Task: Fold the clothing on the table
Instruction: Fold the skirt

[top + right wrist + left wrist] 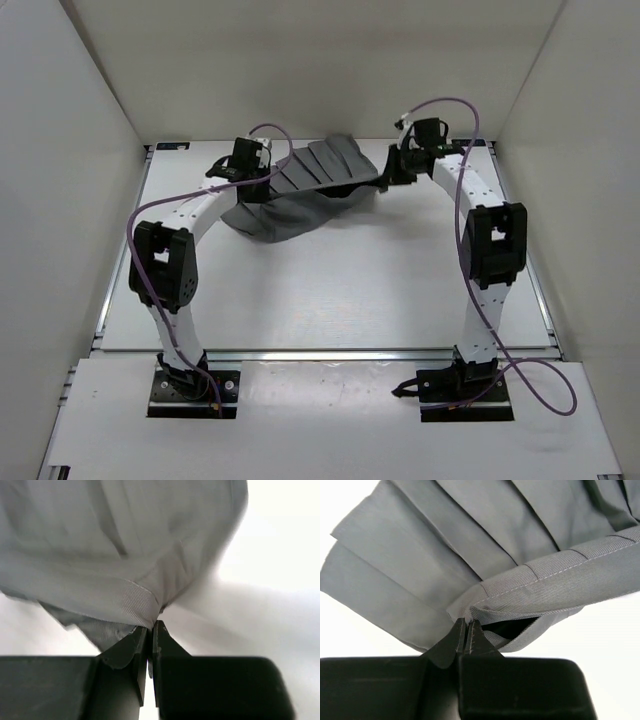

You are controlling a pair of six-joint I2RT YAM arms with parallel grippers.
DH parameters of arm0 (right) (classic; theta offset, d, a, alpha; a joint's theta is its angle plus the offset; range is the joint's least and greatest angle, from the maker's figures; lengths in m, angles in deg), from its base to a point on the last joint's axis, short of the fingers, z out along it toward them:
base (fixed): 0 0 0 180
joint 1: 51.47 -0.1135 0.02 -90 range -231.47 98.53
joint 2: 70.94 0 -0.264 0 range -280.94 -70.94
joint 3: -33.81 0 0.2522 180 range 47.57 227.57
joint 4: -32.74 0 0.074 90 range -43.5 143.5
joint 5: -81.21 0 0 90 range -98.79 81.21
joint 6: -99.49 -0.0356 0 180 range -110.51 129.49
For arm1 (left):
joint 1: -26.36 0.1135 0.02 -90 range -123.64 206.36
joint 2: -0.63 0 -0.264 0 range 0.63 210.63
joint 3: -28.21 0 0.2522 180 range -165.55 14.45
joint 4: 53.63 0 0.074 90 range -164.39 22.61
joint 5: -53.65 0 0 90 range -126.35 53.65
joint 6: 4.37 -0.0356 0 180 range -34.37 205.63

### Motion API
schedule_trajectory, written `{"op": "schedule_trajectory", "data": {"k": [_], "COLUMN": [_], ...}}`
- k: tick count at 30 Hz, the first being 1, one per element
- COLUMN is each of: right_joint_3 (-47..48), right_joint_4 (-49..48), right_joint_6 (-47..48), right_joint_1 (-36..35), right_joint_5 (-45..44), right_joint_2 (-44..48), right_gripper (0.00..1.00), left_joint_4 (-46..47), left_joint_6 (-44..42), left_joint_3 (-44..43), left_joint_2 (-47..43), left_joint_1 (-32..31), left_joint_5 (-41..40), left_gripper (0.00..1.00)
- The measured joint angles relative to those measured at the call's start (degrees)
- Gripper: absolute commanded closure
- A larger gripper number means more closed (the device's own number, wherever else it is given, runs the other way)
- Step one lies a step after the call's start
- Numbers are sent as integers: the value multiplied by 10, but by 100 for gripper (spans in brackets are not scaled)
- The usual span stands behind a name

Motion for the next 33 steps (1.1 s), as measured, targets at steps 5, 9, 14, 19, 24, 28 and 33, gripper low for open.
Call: {"op": "schedule_trajectory", "data": {"k": [5,9,14,19,24,28,33], "right_joint_3": [-258,-450,-509,-513,-511,-494,-443], "right_joint_4": [-22,-7,43,35,4,-19,-33], "right_joint_6": [-1,-15,-54,-78,-66,-57,-41], "right_joint_1": [5,-7,-47,-50,-34,-4,21], "right_joint_5": [-19,-37,-57,-51,-45,-30,-34], "right_joint_2": [147,338,543,581,470,374,303], "right_gripper": [100,100,100,100,100,100,100], "left_joint_4": [-7,-52,-128,-138,-101,-52,-28], "left_joint_6": [-5,7,59,79,56,45,26], "left_joint_3": [87,185,259,268,236,200,130], "left_joint_2": [-70,-181,-357,-458,-337,-212,-99], "left_joint_1": [-42,-115,-210,-144,-71,-42,-41], "left_joint_5": [-7,-15,-1,26,40,67,70], "left_gripper": [100,100,100,100,98,96,53]}}
